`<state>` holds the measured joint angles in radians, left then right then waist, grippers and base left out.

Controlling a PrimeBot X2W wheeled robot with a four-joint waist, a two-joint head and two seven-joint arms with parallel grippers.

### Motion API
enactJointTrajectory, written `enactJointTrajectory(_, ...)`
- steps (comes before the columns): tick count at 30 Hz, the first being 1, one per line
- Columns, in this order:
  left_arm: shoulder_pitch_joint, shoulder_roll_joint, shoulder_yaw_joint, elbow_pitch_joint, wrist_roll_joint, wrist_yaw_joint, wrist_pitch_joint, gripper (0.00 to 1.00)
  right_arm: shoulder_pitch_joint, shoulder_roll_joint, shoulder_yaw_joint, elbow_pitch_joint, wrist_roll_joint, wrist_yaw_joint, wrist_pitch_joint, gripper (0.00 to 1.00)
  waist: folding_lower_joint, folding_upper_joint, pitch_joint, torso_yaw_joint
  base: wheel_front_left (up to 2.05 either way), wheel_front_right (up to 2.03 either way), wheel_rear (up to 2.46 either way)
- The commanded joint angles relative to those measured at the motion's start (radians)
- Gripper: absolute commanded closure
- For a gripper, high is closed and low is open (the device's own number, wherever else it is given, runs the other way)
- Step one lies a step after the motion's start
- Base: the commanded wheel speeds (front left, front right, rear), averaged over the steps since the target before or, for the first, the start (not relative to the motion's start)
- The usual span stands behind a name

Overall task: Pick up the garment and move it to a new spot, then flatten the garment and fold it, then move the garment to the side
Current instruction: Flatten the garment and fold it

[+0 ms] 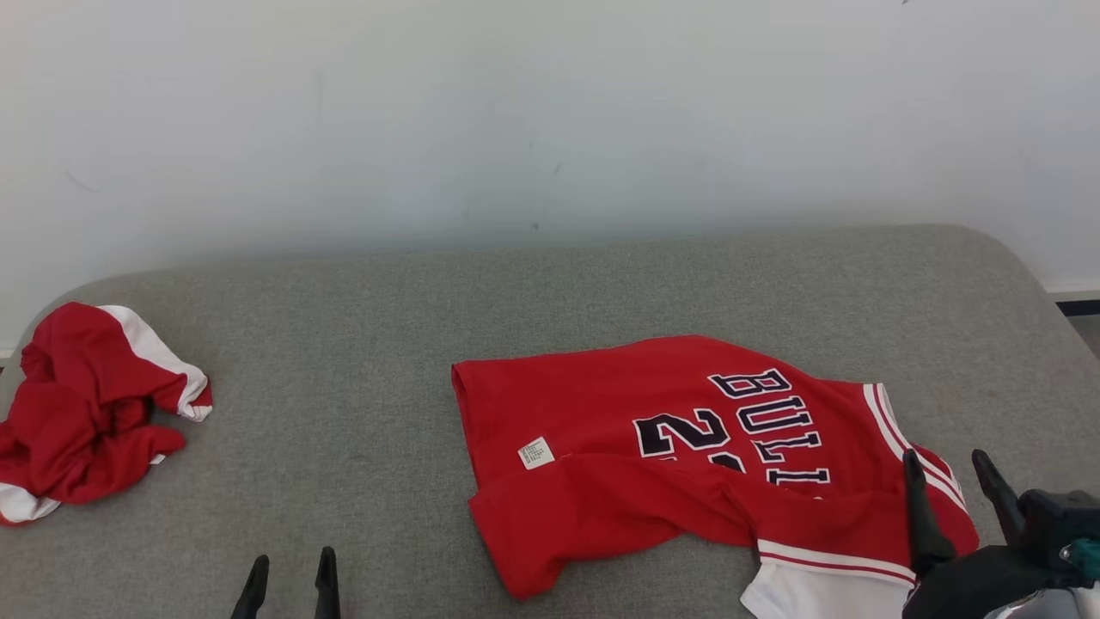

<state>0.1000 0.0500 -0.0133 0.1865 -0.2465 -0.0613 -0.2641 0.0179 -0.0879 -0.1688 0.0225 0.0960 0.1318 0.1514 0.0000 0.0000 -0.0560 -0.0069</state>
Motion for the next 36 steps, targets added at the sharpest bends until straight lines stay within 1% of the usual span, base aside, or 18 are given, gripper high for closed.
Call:
enactJointTrajectory(1, -0.010, 0.001, 0.003, -0.004, -0.001, 0.003, -0.001, 0.00, -0.010, 0.013, 0.016, 0.018, -0.012, -0.002, -0.055, 0.00, 0.0000, 0.0000, -0.003, -0.002, 0.00, 0.00, 0.00)
enactJointTrajectory(2, -0.010, 0.001, 0.003, -0.005, 0.001, 0.003, -0.001, 0.00, -0.015, 0.019, 0.025, 0.028, -0.011, -0.002, -0.089, 0.00, 0.0000, 0.0000, -0.004, -0.002, 0.00, 0.00, 0.00)
enactJointTrajectory(3, -0.010, 0.001, 0.003, -0.005, 0.001, 0.003, -0.001, 0.00, -0.015, 0.019, 0.025, 0.028, -0.011, -0.002, -0.089, 0.00, 0.0000, 0.0000, -0.004, -0.002, 0.00, 0.00, 0.00)
enactJointTrajectory(4, -0.011, 0.001, 0.003, -0.005, 0.002, 0.003, -0.001, 0.00, -0.019, 0.023, 0.034, 0.041, -0.011, -0.002, -0.120, 0.00, 0.0000, 0.0000, -0.006, -0.003, 0.00, 0.00, 0.00)
enactJointTrajectory(7, -0.009, 0.001, 0.005, -0.005, 0.005, 0.003, -0.001, 0.00, -0.018, 0.034, 0.080, 0.085, -0.010, -0.002, -0.189, 0.00, 0.0000, 0.0000, -0.012, -0.004, 0.00, 0.00, 0.00)
enactJointTrajectory(13, -0.001, 0.001, 0.010, -0.003, 0.008, -0.001, -0.001, 0.00, -0.014, 0.038, 0.158, 0.166, 0.032, -0.002, -0.253, 0.00, 0.0000, 0.0000, -0.023, -0.004, 0.00, 0.00, 0.00)
enactJointTrajectory(17, 0.009, 0.001, 0.016, -0.007, 0.013, -0.003, -0.001, 0.00, -0.020, 0.037, 0.178, 0.196, 0.059, -0.002, -0.276, 0.00, 0.0000, 0.0000, -0.029, -0.005, 0.00, 0.00, 0.00)
enactJointTrajectory(25, 0.018, 0.001, 0.020, -0.009, 0.023, -0.004, 0.000, 0.00, -0.036, 0.038, 0.172, 0.224, 0.065, -0.002, -0.302, 0.00, 0.0000, 0.0000, -0.042, -0.002, 0.00, 0.00, 0.00)
enactJointTrajectory(30, 0.013, 0.001, 0.017, 0.000, 0.029, -0.007, 0.000, 0.00, -0.044, 0.037, 0.210, 0.227, 0.070, -0.002, -0.305, 0.00, 0.0000, 0.0000, -0.045, -0.009, 0.00, 0.00, 0.00)
enactJointTrajectory(34, -0.035, 0.006, -0.002, 0.054, 0.045, -0.020, 0.000, 0.00, -0.058, 0.037, 0.246, 0.230, 0.076, -0.002, -0.299, 0.00, 0.0000, 0.0000, -0.038, -0.030, 0.00, 0.00, 0.00)
enactJointTrajectory(36, -0.104, 0.012, -0.023, 0.131, 0.040, -0.030, 0.014, 0.00, -0.067, 0.038, 0.276, 0.231, 0.079, -0.002, -0.295, 0.00, 0.0000, 0.0000, -0.023, -0.057, 0.00, 0.00, 0.00)
